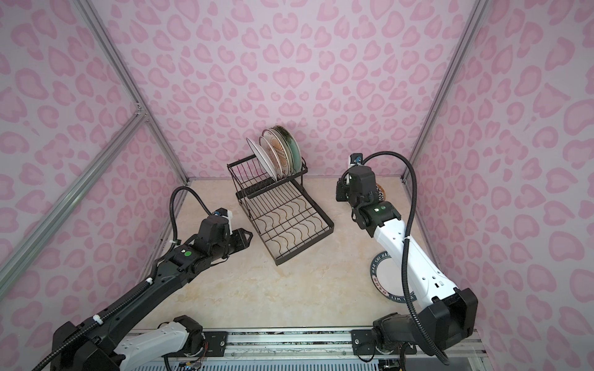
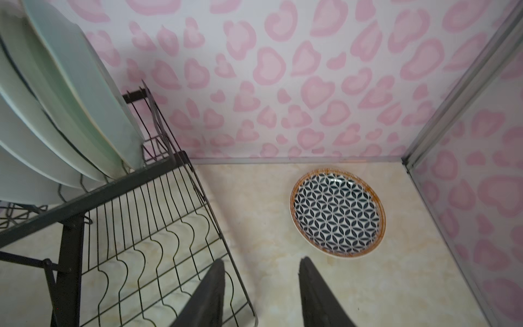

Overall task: Load plates into a dish rack
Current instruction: Place the plate on the dish rack, then move the plate to the middle-right of the table.

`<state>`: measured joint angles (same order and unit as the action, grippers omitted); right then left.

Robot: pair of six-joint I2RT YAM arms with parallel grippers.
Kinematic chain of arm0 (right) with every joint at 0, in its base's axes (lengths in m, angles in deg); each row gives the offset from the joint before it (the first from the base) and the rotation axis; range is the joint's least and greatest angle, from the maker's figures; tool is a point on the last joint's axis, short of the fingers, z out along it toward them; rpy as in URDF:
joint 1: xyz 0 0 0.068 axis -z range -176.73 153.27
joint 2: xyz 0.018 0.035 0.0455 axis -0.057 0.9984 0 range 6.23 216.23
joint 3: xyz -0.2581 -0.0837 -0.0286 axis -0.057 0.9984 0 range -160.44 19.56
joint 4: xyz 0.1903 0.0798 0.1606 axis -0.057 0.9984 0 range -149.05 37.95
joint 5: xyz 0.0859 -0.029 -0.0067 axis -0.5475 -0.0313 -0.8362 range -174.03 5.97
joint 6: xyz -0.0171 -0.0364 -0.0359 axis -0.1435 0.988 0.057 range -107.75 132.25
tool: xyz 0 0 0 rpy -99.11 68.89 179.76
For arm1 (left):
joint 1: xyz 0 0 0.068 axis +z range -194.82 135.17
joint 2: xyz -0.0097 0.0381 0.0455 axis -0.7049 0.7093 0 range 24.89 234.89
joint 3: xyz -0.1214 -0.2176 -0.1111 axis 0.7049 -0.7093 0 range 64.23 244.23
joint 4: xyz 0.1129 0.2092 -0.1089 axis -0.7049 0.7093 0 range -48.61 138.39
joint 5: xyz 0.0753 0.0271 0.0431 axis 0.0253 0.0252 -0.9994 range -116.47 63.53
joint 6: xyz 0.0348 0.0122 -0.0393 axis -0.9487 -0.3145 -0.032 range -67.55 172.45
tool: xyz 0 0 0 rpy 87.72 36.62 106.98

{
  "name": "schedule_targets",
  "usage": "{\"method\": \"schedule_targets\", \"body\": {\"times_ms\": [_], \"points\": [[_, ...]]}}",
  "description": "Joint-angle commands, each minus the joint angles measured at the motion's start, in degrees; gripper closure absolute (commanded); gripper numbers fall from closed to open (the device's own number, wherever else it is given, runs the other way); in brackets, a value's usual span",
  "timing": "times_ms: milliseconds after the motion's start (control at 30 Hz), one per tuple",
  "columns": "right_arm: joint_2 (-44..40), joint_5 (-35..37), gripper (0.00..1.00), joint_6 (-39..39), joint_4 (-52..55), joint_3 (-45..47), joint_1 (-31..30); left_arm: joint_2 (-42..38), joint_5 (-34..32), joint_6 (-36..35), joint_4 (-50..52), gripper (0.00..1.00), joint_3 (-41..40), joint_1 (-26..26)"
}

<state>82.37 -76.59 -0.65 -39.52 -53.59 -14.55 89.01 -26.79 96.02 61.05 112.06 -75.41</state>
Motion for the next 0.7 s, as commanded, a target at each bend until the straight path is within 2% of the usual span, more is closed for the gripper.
{"method": "schedule_targets", "body": {"times_ms": [0,200,333,667], "points": [[-3.9,-3.7,0.57,-6.4,-0.2,6.8,4.8,3.7,1.6,0.8,-5.1,0.58,2.0,-2.6],[-9.5,-4.8,0.58,-9.5,1.9,17.9,15.2,15.0,5.3,0.9,-9.2,0.58,7.8,-8.5],[-13.6,-8.4,0.60,-12.5,3.2,24.5,24.6,21.1,10.7,-0.2,-11.2,0.60,11.4,-9.6],[-19.0,-9.2,0.61,-14.9,7.3,35.0,41.1,23.5,12.9,-1.2,-11.0,0.60,14.0,-10.0]]}}
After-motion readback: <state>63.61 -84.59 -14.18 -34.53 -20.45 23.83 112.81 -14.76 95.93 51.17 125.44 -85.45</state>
